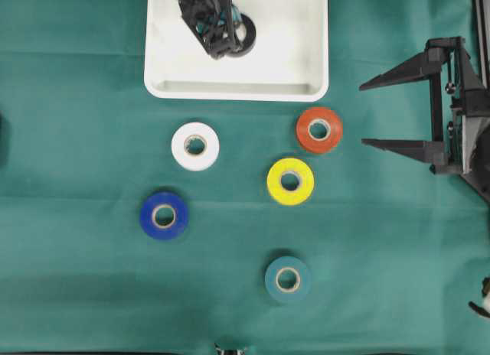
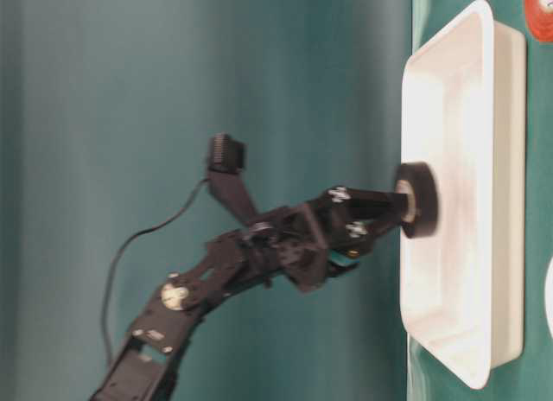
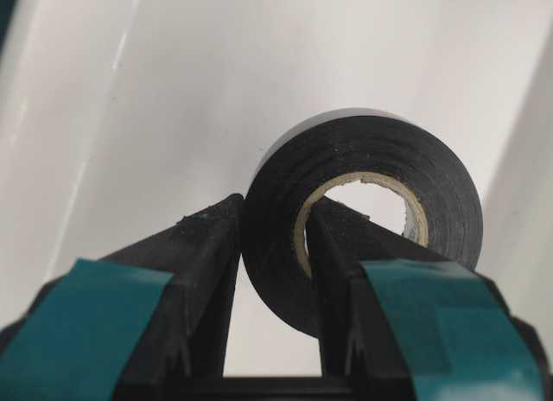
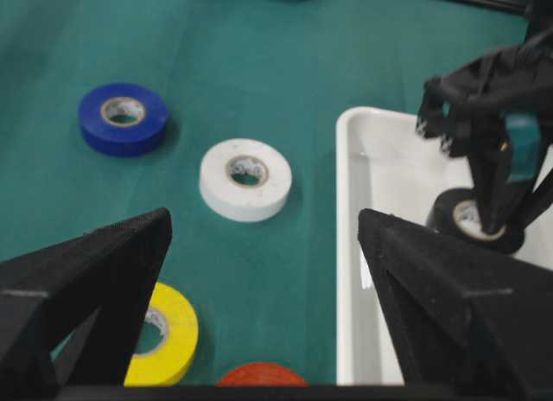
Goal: Pick up the tape from a random location and place it into the white case.
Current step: 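Lower the black tape roll into the white tray, then open the left gripper to release the black tape roll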
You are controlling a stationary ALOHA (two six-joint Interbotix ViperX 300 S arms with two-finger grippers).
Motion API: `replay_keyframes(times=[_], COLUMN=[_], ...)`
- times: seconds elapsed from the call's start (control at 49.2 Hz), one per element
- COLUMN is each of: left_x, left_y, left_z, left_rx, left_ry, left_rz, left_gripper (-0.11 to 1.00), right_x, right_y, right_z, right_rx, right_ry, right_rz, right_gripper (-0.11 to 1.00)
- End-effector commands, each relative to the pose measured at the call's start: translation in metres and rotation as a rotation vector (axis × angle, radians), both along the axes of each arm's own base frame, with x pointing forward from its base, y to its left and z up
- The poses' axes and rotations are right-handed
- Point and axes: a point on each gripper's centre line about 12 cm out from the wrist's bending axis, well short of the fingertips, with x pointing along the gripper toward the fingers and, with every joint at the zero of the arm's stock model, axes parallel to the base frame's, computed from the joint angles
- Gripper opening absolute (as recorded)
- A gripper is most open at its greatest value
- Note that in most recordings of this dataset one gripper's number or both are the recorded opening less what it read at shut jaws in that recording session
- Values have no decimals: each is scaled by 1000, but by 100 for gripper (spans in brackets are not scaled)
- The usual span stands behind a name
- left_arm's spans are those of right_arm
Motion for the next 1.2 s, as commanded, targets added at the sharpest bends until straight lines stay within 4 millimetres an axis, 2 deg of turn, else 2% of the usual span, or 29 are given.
replay_keyframes(times=[0.0,0.102,0.589,0.65,0.813,0.894,0.935,1.179], left_x=[3,4,7,6,6,7,7,5], left_y=[4,5,6,6,6,7,7,6], left_z=[4,-2,0,0,0,1,2,5], left_rx=[9,10,9,9,14,17,18,15], left_ry=[-25,-24,-40,-38,-47,-51,-54,-44], left_rz=[7,7,15,13,12,11,11,10], left_gripper=[18,18,19,30,80,96,99,98], right_x=[4,4,4,4,4,4,4,4], right_y=[0,0,0,0,0,0,0,0], right_z=[9,10,10,10,10,10,9,10], right_rx=[-3,-3,-3,-3,-3,-3,-3,-3], right_ry=[-21,-23,-23,-25,-25,-25,-23,-26], right_rz=[1,1,-1,-1,-1,1,1,-1], right_gripper=[91,91,91,91,91,91,91,91])
